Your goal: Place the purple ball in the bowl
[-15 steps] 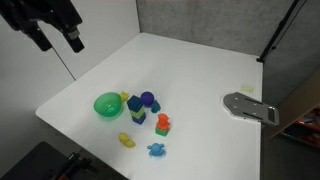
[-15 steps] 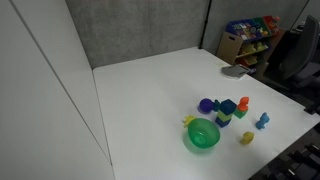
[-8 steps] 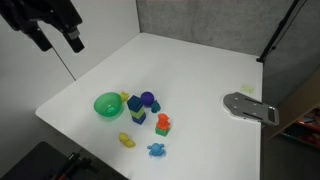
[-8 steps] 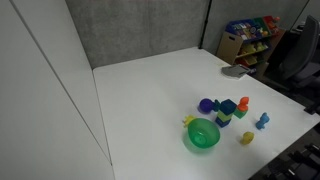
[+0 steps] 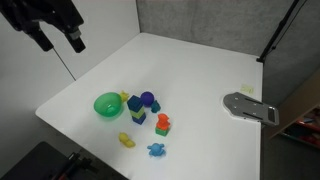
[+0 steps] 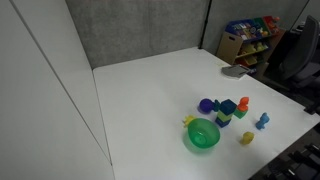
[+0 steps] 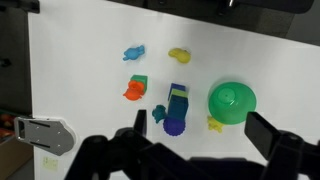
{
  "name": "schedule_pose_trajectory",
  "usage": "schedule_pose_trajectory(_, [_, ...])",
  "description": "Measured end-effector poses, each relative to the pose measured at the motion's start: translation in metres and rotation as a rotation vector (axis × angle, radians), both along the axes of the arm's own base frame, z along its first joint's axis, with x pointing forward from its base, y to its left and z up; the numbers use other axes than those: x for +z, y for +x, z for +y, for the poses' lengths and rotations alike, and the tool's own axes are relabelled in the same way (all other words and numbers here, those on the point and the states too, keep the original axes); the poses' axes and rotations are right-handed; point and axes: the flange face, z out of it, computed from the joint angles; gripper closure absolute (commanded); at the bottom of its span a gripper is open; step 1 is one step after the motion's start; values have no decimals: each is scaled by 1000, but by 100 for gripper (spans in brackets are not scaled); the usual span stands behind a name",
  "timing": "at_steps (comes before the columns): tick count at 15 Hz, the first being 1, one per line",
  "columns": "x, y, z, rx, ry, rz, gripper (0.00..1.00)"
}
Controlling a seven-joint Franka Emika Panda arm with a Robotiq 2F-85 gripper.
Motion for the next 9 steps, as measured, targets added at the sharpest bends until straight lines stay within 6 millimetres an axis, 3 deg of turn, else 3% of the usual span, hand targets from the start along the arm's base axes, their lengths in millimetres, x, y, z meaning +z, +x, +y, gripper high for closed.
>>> schedule_pose_trajectory(4, [-7,19,9,17,30,-20,0])
schedule_pose_trajectory(9, [-26,62,26,31,86,-35,0])
